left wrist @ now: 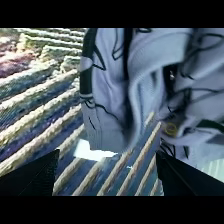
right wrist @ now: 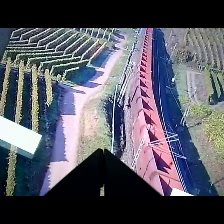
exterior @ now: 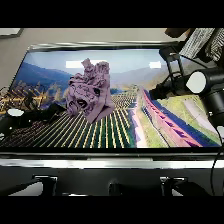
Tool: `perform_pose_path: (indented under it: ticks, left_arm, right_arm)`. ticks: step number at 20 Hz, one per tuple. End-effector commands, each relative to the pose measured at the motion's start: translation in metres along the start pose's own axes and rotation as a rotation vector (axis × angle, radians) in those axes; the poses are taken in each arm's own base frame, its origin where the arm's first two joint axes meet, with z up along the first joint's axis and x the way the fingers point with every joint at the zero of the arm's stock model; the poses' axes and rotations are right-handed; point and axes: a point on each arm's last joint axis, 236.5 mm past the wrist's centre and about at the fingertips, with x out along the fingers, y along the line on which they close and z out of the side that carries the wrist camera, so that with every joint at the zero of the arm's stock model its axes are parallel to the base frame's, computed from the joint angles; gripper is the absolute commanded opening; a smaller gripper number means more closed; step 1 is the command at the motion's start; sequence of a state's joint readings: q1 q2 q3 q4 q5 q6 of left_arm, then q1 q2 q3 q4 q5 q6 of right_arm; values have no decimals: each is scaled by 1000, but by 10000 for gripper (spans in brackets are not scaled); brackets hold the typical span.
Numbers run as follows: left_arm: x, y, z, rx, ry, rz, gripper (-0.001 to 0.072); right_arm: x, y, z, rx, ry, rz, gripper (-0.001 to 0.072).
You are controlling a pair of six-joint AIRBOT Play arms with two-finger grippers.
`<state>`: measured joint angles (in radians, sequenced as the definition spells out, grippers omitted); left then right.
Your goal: Fold the clothes and pants, and hang the long-sleeved shirts on hangers.
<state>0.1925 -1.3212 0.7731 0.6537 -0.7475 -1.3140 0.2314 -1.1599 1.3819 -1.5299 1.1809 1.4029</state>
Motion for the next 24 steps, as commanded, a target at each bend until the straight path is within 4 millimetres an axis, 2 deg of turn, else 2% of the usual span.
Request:
perform_pose_path:
  ticks: [1,5,6,7,8,9,11,12,13,14,17,19,20,22,24]
  left_arm:
    - [36,12,3,-100,1,-28,720]
    - [50,9,4,-86,3,-18,720]
    - [53,8,3,-86,5,-17,686]
    - [55,7,2,-87,4,-17,567]
    - [57,6,1,-81,3,-14,373]
    - [57,6,1,-78,3,-14,21]
    - [56,3,3,-75,-2,-20,28]
    - [55,2,5,-74,-6,-21,27]
    - [55,2,6,-73,-9,-22,27]
    - [54,1,6,-72,-10,-23,27]
    - [54,0,4,-70,-4,-27,27]
    - [54,0,4,-70,-4,-27,28]
    - [54,0,4,-70,-4,-27,27]
    - [54,0,4,-70,-4,-27,28]
    - [54,0,4,-70,-4,-27,27]
  right_arm:
    - [0,-1,6,0,-24,-4,47]
    - [0,-1,10,0,-42,-6,47]
    - [0,-1,12,1,-50,-6,47]
    - [0,0,12,7,-49,2,53]
    - [0,2,11,30,-47,10,106]
    - [2,2,10,66,-40,11,171]
    - [22,4,-8,168,58,18,176]
    - [38,8,-16,220,106,33,298]
    - [57,17,-21,295,150,69,518]
    - [77,31,-24,364,187,125,619]
    - [137,97,-23,505,265,410,642]
    - [162,144,-12,581,274,648,665]
    - [172,160,-10,609,276,714,665]
    - [197,183,-20,634,305,726,666]
    - [210,204,-30,623,328,718,668]
